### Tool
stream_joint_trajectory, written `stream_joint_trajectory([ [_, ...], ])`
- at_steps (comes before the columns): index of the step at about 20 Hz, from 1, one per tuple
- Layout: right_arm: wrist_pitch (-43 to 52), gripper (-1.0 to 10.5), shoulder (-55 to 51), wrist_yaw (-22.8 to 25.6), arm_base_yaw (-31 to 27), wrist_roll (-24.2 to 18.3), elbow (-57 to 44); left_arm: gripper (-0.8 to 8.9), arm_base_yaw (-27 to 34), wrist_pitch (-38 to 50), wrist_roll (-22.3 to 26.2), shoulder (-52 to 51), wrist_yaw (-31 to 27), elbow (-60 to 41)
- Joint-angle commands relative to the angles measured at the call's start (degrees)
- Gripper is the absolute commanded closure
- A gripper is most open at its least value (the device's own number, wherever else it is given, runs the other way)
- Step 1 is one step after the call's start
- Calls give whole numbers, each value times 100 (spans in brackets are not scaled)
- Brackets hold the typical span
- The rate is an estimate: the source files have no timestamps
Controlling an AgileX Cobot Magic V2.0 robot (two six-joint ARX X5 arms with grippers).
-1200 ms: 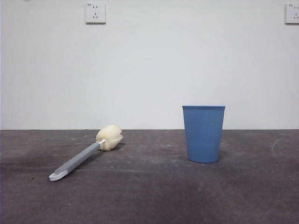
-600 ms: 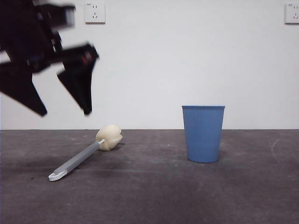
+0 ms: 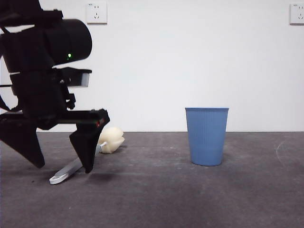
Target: Pick up the cup brush,pick up the cup,insert the brush into the cup,clean the cup,put the cup brush back,put the cup back to the fixed position on the table
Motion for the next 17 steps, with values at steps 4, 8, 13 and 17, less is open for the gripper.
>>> stream_joint_trajectory([
  [4,20,381,-7,13,9,57,15,444,-107,-2,-249,98,-87,15],
  [8,20,381,-9,13,9,57,15,573,-133,-59,-334,98,76,15],
  [13,17,381,-9,11,9,85,15,698,-155,-35,-627,98,236,15],
  [17,17,381,-9,11,9,116,15,823,-155,-17,-719,98,227,15],
])
